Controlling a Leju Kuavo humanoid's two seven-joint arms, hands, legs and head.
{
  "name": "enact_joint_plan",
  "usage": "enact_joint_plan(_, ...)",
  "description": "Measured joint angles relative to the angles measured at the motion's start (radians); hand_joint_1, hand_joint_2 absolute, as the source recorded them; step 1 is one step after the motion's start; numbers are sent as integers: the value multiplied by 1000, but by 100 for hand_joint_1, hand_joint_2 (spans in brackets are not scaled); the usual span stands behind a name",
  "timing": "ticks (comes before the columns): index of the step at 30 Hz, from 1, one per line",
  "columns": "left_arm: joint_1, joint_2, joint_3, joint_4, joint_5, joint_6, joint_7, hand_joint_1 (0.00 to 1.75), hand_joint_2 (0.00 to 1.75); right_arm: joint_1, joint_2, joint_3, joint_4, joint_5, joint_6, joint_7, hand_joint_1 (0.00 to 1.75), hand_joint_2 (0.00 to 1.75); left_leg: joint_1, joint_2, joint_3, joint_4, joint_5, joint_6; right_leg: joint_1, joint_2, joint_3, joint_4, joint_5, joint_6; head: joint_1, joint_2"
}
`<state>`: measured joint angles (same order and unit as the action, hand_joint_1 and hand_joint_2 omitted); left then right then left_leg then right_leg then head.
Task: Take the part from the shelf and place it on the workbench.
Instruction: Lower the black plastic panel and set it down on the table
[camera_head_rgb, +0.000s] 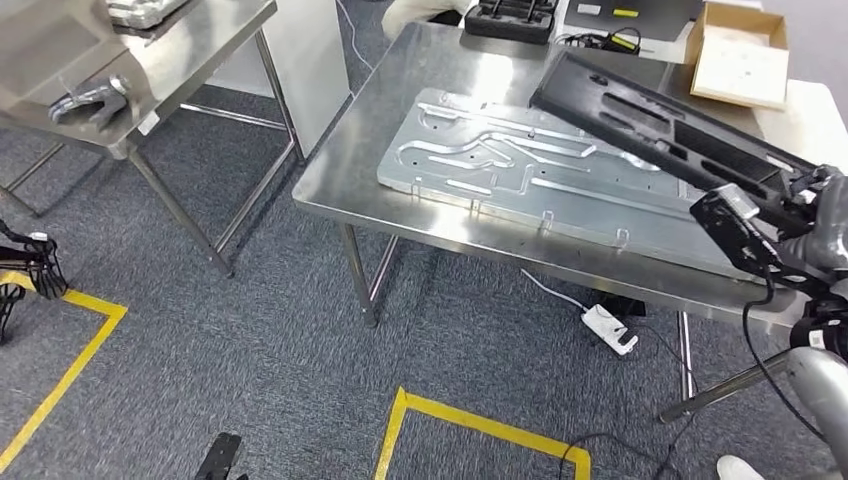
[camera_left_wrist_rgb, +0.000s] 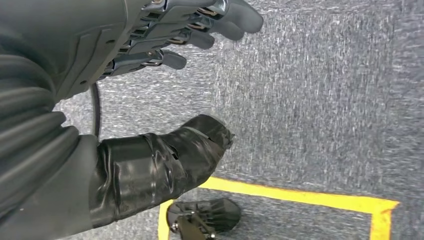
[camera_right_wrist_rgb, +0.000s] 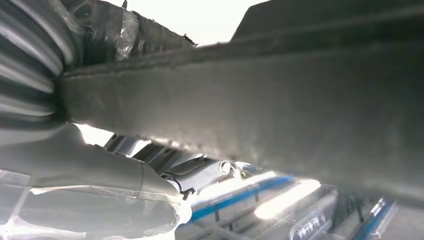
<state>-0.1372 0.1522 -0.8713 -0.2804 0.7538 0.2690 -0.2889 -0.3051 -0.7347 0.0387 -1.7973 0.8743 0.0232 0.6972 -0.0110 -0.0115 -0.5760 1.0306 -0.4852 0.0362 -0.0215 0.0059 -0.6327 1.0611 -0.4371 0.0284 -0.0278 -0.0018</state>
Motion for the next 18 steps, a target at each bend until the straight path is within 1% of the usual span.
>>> enact_joint_plan(1, 0, 0, 0, 0, 0, 0, 0, 0, 175, 1, 0, 0, 0, 0, 0, 0, 175, 175, 0, 0, 0, 1, -2, -4, 1, 1, 2, -4, -2, -7, 0, 0)
enact_joint_plan(3, 0, 1, 0, 0, 0, 0, 0, 0, 175, 2, 0, 0, 1, 0, 0, 1, 175, 175, 0, 1, 0, 7, -12, -14, -2, 2, 8, -8, -5, -19, -2, 0)
enact_joint_plan(4, -1, 1, 0, 0, 0, 0, 0, 0, 175, 2, 0, 0, 1, -1, -1, 2, 175, 175, 1, 2, -11, 32, -24, -21, -4, 2, 13, -11, -6, -25, -3, 0)
enact_joint_plan(5, -2, 1, 0, 0, 0, 0, 0, 0, 175, 2, 0, 0, 1, -1, -1, 1, 175, 175, 3, 4, -33, 75, -43, -27, -6, 1, 18, -13, -9, -30, -4, 0)
enact_joint_plan(6, -2, 1, 0, 0, 0, 0, 0, 0, 175, 2, 1, 0, 1, 0, -2, 1, 175, 175, 5, 4, -68, 137, -65, -32, -6, 0, 22, -13, -13, -34, -5, 0)
enact_joint_plan(7, -1, 1, 0, 0, 0, 0, 0, 0, 175, 2, 2, 0, 1, 1, -2, 1, 175, 175, 8, 5, -109, 202, -84, -36, -6, 0, 26, -13, -17, -37, -6, 0)
enact_joint_plan(8, 0, 1, 0, 0, 0, -1, 0, 0, 175, 2, 3, 0, 1, 4, -2, 1, 175, 175, 9, 5, -144, 251, -91, -38, -5, 0, 29, -13, -21, -38, -5, 0)
enact_joint_plan(9, 2, 0, 0, 0, 0, -2, 0, 0, 175, 2, 6, 1, 1, 7, -3, 1, 175, 175, 10, 5, -166, 270, -79, -38, -5, 0, 34, -13, -25, -38, -6, 0)
enact_joint_plan(10, 3, 0, 0, 0, 0, -4, 0, 0, 175, 2, 8, 2, 1, 11, -4, 0, 175, 175, 11, 5, -168, 250, -48, -36, -5, 0, 41, -13, -30, -38, -6, 0)
enact_joint_plan(11, 4, 0, 0, 0, -1, -5, 0, 0, 175, 2, 10, 4, 1, 15, -4, 0, 175, 175, 11, 5, -152, 195, -5, -31, -4, 1, 49, -13, -35, -37, -6, 0)
enact_joint_plan(12, 3, 1, 0, 0, -1, -6, 0, 0, 175, 0, 12, 6, 2, 18, -5, 0, 175, 175, 9, 5, -127, 126, 36, -24, -4, 0, 57, -14, -41, -35, -5, 0)
enact_joint_plan(13, 3, 2, 1, 0, -1, -7, 0, 0, 175, -4, 14, 9, 2, 20, -6, 0, 175, 175, 6, 5, -100, 64, 61, -18, -3, 1, 62, -15, -46, -32, -5, 0)
enact_joint_plan(14, 2, 3, 1, 0, -2, -7, 0, 0, 175, -10, 16, 15, 3, 21, -7, 0, 175, 175, 3, 5, -81, 21, 73, -13, -2, 2, 66, -16, -49, -28, -5, 0)
enact_joint_plan(15, 1, 3, 1, 0, -2, -8, 0, 0, 175, -17, 19, 23, 4, 22, -7, 0, 175, 175, -1, 5, -71, 1, 71, -9, -3, 2, 67, -19, -51, -23, -4, 0)
enact_joint_plan(16, 0, 4, 1, 0, -3, -9, 0, 0, 175, -23, 21, 33, 5, 22, -8, 0, 175, 175, -3, 5, -67, -5, 66, -7, -3, 3, 69, -23, -51, -17, -4, 0)
enact_joint_plan(18, -1, 4, 1, 0, -5, -9, 0, 0, 175, -32, 24, 54, 7, 22, -9, 0, 175, 175, 1, 4, -53, -23, 68, 0, -2, 1, 75, -28, -55, -6, -3, 0)
